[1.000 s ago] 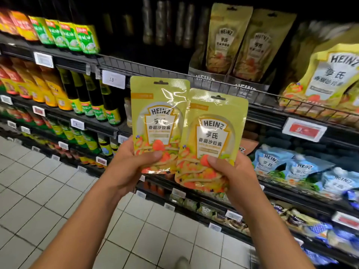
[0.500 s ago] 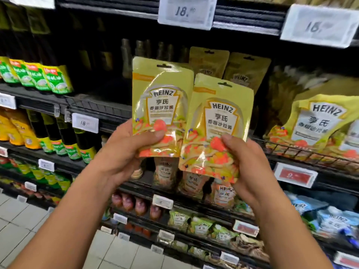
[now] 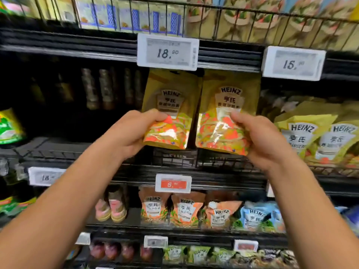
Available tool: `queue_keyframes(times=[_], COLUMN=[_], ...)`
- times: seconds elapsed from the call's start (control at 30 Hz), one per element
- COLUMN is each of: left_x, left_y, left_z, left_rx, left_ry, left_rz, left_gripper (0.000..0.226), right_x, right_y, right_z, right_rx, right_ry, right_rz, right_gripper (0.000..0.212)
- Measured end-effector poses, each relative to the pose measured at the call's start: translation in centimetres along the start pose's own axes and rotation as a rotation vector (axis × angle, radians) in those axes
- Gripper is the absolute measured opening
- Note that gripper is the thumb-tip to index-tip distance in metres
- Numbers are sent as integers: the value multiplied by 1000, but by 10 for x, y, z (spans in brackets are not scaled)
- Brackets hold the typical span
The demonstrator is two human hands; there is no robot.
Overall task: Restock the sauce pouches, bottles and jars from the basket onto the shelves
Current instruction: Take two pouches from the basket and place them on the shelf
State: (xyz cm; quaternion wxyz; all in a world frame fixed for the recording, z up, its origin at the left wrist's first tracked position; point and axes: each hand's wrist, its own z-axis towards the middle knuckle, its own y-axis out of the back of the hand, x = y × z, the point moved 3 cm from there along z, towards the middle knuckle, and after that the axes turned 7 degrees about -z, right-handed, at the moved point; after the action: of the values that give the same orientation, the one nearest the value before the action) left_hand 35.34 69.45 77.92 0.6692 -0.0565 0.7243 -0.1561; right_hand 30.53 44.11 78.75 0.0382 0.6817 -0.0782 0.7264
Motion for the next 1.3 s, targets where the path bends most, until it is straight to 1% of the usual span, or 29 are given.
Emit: queue_keyframes(times=[0.1,0.2,0.23,0.37,0.4,0.5,0.57,0.67,0.7,0.8,0.83,0.93,1.0,1.13,1.2,1.23,1.3], left_x=[-5,-7,-7,-5,-5,-6,-6,-4,-3,-2,-1,7,10,3,-2,-3,-1], left_y=[-2,-11,-13,-14,-11,-6,-6,-7,-7,-5,-4,-2,-2,5,8,9,8], left_z=[18,33,38,57,60,63,63,64,66,72,75,80,84,91,93,93,92], left_rx=[-14,45,70,134,124,72,70,86,81,50,52,47,56,31,45,62,95], left_ry=[-10,-19,-30,-114,-136,-193,-218,-233,-234,-233,-224,-191,-196,-221,-243,-245,-232], left_rz=[-27,7,26,133,189,292,319,406,432,508,536,642,684,714,720,733,775], left_gripper=[10,3,3,8,14,46,65,79,79,60,57,53,49,51,45,41,39], right_x=[7,11,12,11,10,4,-1,-7,-8,-9,-9,-8,-8,-3,3,6,11], right_y=[3,6,7,10,10,10,11,13,13,12,12,11,11,14,16,17,15], right_z=[11,24,29,42,43,46,47,49,50,51,51,50,47,41,38,37,36], right_rx=[-60,-129,-139,-123,-124,-139,-177,-216,-209,-178,-169,-143,-151,-187,-230,-253,-295], right_ry=[-31,-59,-57,-51,-43,-27,-13,-22,-30,-48,-42,-8,7,13,58,79,75], right_rz=[-33,-61,-65,-75,-83,-108,-152,-213,-227,-288,-306,-363,-375,-459,-637,-761,-973], right_gripper=[17,9,9,36,44,61,61,56,54,49,50,56,50,38,37,40,53])
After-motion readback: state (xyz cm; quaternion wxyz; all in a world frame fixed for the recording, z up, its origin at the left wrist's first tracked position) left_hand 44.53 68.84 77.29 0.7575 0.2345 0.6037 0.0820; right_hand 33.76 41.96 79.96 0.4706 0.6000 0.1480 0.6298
